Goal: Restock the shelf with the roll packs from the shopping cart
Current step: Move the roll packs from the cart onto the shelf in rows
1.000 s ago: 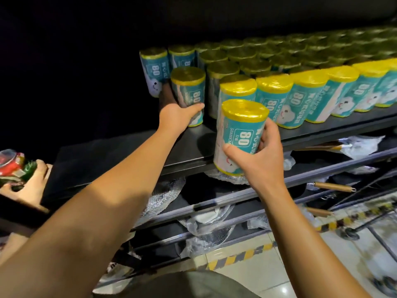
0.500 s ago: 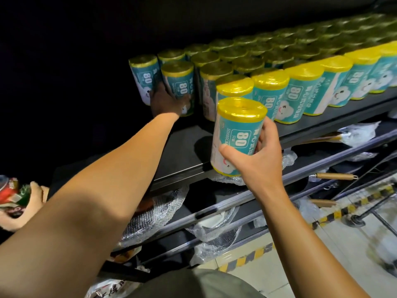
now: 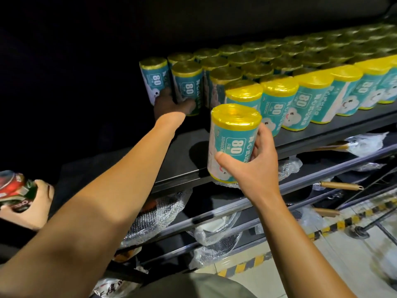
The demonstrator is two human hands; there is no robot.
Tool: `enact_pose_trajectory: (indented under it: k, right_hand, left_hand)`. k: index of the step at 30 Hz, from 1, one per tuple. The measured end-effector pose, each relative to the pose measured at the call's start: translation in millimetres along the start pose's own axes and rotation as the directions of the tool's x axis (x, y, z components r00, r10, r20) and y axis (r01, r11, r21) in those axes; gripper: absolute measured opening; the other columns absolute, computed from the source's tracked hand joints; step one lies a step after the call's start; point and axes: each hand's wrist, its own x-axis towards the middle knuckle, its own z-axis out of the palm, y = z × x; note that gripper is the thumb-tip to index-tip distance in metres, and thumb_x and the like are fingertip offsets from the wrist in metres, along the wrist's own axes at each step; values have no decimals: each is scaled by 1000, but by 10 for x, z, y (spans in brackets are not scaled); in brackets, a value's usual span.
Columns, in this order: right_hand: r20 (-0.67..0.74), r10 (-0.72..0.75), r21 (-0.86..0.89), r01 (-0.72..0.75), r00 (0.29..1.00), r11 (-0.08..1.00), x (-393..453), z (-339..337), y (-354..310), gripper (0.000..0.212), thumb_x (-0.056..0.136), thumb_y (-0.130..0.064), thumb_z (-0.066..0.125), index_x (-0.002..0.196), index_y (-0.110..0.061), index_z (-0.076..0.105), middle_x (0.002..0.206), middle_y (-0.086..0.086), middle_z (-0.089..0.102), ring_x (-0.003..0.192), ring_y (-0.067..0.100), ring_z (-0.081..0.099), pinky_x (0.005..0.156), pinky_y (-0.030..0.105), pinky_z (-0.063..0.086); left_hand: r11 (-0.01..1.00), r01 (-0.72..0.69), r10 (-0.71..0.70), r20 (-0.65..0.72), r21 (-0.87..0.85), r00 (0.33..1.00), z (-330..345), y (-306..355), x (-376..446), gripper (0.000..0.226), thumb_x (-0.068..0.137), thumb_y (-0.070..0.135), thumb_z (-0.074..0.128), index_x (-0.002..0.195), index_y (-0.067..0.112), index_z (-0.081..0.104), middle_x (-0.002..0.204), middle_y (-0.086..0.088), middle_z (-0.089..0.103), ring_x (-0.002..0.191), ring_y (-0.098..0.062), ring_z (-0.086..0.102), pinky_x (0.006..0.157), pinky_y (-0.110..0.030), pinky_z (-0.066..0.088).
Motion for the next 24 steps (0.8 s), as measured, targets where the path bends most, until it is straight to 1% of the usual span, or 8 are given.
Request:
enact_pose_trajectory:
  k: [3,6,9,11,13,17,21,24]
  right_hand:
    - [56,0,8,0,998,1000,22,126,21,79,68,-9,87,136,-19,48,119,-7,66,106,7,67,89,34,58]
    - [127,-16,-12,18,992,1000,37,326,54,86,67,-21,86,141,-23,43,124,-10,61,109,6,64,91,33,56]
    - [205,-39,-55,51,978,997,86,506,72,91,69,-26,85,145,-26,35,128,-12,58,112,7,62,92,35,55]
    - [255,-50,-69,70,966,995,171,600,95,89,73,-24,84,146,-24,33,128,-9,58,110,8,62,90,38,56]
    - [298,-48,-105,82,953,991,268,674,120,92,74,-28,81,149,-22,29,132,-5,56,114,10,61,93,41,55]
    - [335,52,-311,58,941,949,322,697,202,111,80,-39,80,160,-17,5,159,1,35,139,17,44,110,37,43]
    - [336,11,-434,145,942,889,284,696,232,87,89,-37,73,157,-14,24,160,3,32,144,17,34,109,24,31]
    - [368,4,-490,190,930,851,314,706,211,75,92,-39,68,154,-15,34,158,2,36,143,18,36,113,30,32]
  left_hand:
    - [970,18,18,146,-244,989,-337,162,-459,9,87,34,69,92,27,72,98,3,74,95,-17,69,86,-37,58]
    - [935,-36,221,502,-351,836,-786,248,-748,20,98,34,58,112,24,68,112,1,72,107,-17,68,86,-37,58]
    - [964,-137,257,681,-226,686,-1072,249,-788,60,82,36,72,138,26,52,134,6,60,122,-11,59,94,-34,55]
    - [947,-318,278,631,-52,724,-1072,264,-798,88,68,44,81,145,26,44,139,9,54,126,-6,55,103,-32,50]
    - [899,-423,319,490,115,811,-993,245,-793,93,68,40,86,148,25,41,142,8,51,128,-7,51,108,-37,46]
    - [935,-338,295,300,103,907,-875,118,-674,82,79,27,83,148,22,40,132,8,55,120,-10,56,103,-38,50]
    - [973,-201,197,53,115,979,-750,27,-415,91,76,27,85,150,23,33,135,-1,58,119,-18,58,99,-38,51]
    - [983,-129,136,-49,131,989,-633,-16,-178,82,77,27,85,146,18,40,139,-5,58,125,-24,58,101,-38,48]
